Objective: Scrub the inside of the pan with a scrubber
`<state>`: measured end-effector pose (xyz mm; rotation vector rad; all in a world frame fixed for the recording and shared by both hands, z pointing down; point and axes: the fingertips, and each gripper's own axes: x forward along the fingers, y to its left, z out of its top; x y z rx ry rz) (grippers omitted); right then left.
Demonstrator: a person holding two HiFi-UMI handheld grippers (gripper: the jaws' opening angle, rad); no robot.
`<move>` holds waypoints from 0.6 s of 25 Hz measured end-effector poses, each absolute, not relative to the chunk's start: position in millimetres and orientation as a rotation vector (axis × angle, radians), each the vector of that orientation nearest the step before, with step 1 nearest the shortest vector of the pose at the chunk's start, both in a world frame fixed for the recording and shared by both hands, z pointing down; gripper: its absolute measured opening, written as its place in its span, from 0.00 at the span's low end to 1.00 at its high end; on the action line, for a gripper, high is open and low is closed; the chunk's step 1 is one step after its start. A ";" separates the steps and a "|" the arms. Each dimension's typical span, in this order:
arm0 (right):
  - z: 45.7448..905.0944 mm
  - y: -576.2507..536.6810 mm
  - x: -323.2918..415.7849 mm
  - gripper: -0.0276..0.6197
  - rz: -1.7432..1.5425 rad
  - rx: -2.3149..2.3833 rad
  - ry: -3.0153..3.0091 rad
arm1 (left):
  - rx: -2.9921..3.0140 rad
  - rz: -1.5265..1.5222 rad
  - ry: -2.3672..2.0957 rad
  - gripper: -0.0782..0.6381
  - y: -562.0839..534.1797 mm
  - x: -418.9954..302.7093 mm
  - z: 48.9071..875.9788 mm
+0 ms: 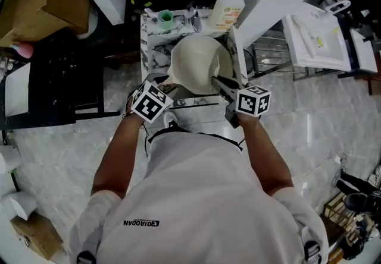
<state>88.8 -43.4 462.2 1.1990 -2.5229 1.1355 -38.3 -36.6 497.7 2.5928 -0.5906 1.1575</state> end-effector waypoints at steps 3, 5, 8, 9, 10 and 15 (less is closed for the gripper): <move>441.5 -20.3 103.9 0.15 1.084 1.196 -2.605 | 2.627 0.975 -0.725 0.30 -17.6 -13.6 467.0; 428.9 -2.3 114.0 0.15 1.028 1.191 -2.654 | 2.597 0.806 -0.827 0.23 -5.0 4.2 446.1; 422.7 35.9 123.4 0.15 0.931 1.130 -2.679 | 2.516 0.611 -0.897 0.14 29.7 30.4 440.2; 422.2 48.5 126.0 0.15 0.894 1.104 -2.681 | 2.501 0.581 -0.907 0.13 42.8 38.0 439.4; 421.7 59.8 128.5 0.15 0.858 1.083 -2.684 | 2.496 0.567 -0.915 0.13 55.8 44.7 437.7; 419.1 109.3 147.9 0.15 0.849 1.038 -2.722 | 2.521 0.598 -0.954 0.13 121.9 70.2 433.6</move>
